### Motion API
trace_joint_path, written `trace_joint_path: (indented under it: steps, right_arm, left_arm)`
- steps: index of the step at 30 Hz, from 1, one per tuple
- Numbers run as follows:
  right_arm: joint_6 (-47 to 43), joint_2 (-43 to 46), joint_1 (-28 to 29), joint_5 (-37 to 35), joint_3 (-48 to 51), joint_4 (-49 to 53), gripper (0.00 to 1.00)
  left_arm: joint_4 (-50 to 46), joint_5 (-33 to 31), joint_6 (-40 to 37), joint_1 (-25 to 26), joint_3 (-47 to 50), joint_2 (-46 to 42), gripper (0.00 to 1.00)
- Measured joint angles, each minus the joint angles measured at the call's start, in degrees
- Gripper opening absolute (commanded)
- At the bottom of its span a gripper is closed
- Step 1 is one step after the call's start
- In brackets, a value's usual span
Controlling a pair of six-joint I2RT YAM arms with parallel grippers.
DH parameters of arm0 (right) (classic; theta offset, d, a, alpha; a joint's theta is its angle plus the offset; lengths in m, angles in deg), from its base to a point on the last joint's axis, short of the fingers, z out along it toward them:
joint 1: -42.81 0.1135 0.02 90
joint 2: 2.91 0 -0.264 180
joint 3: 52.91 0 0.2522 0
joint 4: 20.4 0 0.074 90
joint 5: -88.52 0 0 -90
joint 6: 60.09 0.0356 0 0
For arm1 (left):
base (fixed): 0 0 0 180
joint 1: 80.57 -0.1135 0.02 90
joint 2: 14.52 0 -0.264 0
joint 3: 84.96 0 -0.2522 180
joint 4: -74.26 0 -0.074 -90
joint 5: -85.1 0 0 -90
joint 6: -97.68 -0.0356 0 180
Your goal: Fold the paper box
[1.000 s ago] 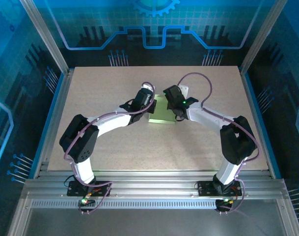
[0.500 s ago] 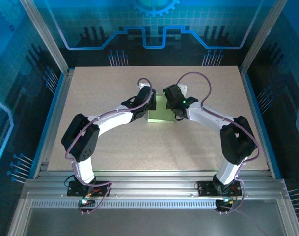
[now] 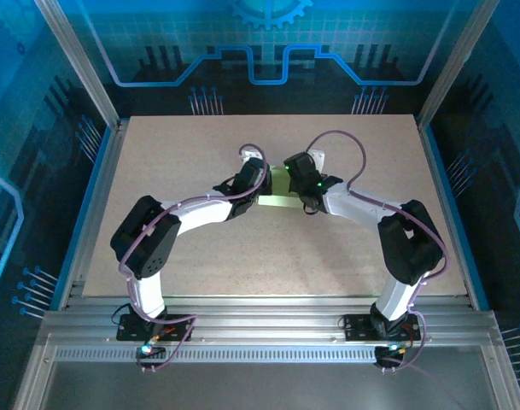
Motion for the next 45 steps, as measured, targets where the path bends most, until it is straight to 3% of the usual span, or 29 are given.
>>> trace_joint_path:
  steps: [17,31,45]
  right_arm:
    - [-3.56,1.68,0.79,-0.85,8.0,-10.93,0.0]
    - [-4.48,3.23,5.33,-5.75,18.84,-23.02,0.0]
    - [-5.66,2.89,6.67,-6.19,25.27,-29.38,0.0]
  left_arm:
    - [11.72,-2.14,-2.62,1.31,7.34,0.02,0.0]
    - [34.1,-9.66,-10.56,5.81,21.77,0.31,0.0]
    - [54.58,-10.01,-15.98,6.54,25.59,9.55,0.0]
